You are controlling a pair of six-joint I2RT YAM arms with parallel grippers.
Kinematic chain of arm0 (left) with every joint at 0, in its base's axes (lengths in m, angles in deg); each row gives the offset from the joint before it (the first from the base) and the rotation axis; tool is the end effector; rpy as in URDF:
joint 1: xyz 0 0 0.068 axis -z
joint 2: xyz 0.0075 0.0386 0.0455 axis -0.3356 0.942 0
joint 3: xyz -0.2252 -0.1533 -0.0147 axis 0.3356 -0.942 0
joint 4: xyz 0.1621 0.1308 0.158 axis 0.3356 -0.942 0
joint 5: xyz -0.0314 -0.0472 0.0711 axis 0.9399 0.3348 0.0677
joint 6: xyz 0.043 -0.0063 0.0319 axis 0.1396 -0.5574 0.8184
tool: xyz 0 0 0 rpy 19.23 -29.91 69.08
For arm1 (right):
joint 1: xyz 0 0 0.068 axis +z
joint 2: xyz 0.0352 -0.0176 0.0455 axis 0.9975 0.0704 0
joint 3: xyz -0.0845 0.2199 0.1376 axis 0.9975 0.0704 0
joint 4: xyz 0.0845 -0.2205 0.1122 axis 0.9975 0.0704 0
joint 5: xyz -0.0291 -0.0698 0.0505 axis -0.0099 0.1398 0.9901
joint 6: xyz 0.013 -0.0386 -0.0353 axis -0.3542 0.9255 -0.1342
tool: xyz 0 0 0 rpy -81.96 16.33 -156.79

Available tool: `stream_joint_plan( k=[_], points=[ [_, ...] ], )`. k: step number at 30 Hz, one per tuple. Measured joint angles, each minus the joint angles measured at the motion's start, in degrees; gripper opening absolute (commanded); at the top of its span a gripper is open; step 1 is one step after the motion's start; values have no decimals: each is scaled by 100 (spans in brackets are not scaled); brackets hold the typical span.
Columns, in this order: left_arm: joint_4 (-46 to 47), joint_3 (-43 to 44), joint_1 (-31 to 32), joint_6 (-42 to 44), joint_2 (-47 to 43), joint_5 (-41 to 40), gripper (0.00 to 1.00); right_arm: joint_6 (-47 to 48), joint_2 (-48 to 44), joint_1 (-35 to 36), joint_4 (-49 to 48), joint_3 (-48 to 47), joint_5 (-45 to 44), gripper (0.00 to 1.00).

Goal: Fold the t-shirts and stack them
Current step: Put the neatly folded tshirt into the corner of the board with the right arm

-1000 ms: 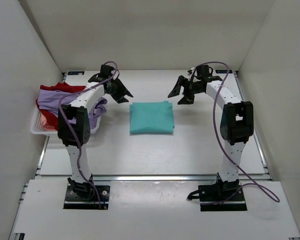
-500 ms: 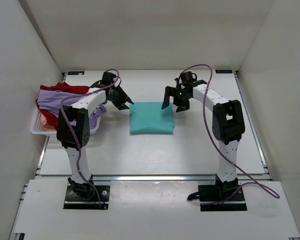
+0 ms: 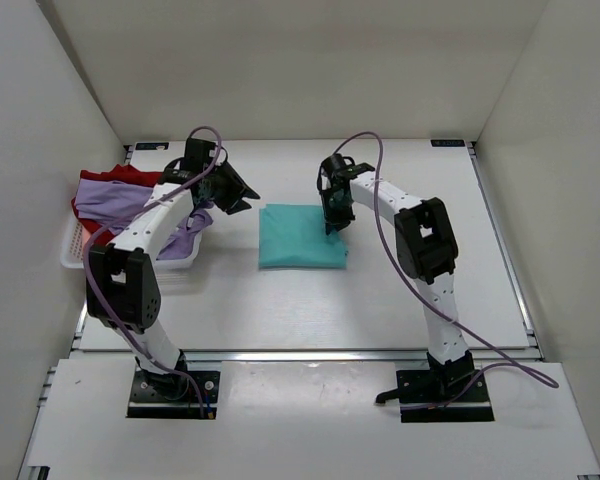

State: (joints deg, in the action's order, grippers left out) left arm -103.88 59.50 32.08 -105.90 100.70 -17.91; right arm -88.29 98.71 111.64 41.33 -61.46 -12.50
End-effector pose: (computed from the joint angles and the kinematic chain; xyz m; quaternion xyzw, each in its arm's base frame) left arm 0.3632 -0.0911 0.2804 -0.2730 0.8934 -0.2938 0.2024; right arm 0.4265 0.2079 0.1647 -0.0798 0.9817 0.0956 0.1440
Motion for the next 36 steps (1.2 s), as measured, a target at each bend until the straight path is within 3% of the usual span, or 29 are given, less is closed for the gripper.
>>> stream_joint_plan(
  k=[2,9,16,20,25,31,36],
  points=[
    [-63,-37,-35,9,-68,-11,47,-24,81,55,96,-136,-20,0],
    [-146,-330,66,214,-260,-205,46,-37,306,-216,710,-654,-490,0],
    [-431,-984,468,542,-555,-474,46,726,1482,-1679,1073,-2708,-1980,0],
    [-503,-1246,850,656,-662,-551,45,1178,2273,-2629,656,-3998,-2590,0],
    [-557,-1635,1209,688,-813,-520,45,2011,2367,-3484,-262,-4096,-2949,0],
    [-654,-1759,1290,772,-833,-522,45,2809,2636,-3788,-1322,-4201,-2889,0],
    [-656,-1888,1451,787,-833,-507,44,3442,2986,-3858,-1556,-4452,-2334,1]
  ],
)
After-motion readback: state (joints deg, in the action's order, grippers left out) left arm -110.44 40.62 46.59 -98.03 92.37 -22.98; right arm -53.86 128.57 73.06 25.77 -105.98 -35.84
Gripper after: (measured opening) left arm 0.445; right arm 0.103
